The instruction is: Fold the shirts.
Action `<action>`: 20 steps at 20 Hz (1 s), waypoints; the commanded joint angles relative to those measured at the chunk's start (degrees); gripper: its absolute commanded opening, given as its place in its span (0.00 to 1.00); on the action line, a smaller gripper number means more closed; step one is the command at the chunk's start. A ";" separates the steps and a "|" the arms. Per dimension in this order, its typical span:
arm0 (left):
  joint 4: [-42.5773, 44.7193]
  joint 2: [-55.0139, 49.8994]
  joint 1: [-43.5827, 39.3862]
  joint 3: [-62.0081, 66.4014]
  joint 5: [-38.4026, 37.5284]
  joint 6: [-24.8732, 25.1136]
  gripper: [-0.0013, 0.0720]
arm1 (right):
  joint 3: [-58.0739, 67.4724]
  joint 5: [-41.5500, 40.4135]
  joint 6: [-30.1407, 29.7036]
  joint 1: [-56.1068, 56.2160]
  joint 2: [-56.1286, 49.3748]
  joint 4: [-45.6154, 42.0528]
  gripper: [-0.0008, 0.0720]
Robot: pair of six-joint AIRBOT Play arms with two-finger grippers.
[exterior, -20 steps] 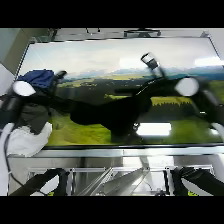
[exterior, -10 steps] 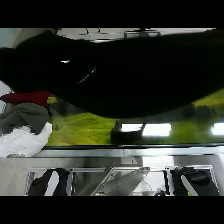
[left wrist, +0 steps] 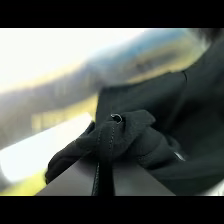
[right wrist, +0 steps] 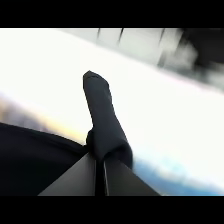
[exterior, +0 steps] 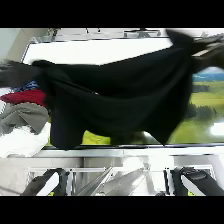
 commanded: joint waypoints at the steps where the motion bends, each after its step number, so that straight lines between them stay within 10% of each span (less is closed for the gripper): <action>1: 12.57 -14.43 -8.02 -8.74 5.84 0.81 0.05 | 0.09 0.85 0.90 -0.02 -18.91 0.26 0.05; 3: 13.64 -24.85 -8.41 -9.01 9.42 1.86 0.05 | 0.09 -2.36 0.92 -0.02 -29.11 1.27 0.05; 5: 13.73 -35.43 -7.08 -4.42 9.35 1.01 0.50 | 0.39 -7.63 4.17 -0.02 -36.61 1.77 0.41; 6: 13.70 -40.26 -5.90 -0.52 6.88 -0.70 0.50 | 0.92 -8.85 7.45 -0.24 -38.73 1.75 0.52; 13: 13.88 -46.47 3.89 9.38 -5.29 -7.13 0.50 | 1.84 4.70 10.45 -9.07 -27.45 0.94 0.51; 20: 13.75 -41.55 4.02 -7.34 -0.66 3.82 0.50 | -26.53 15.91 11.34 -24.72 -12.17 10.01 0.51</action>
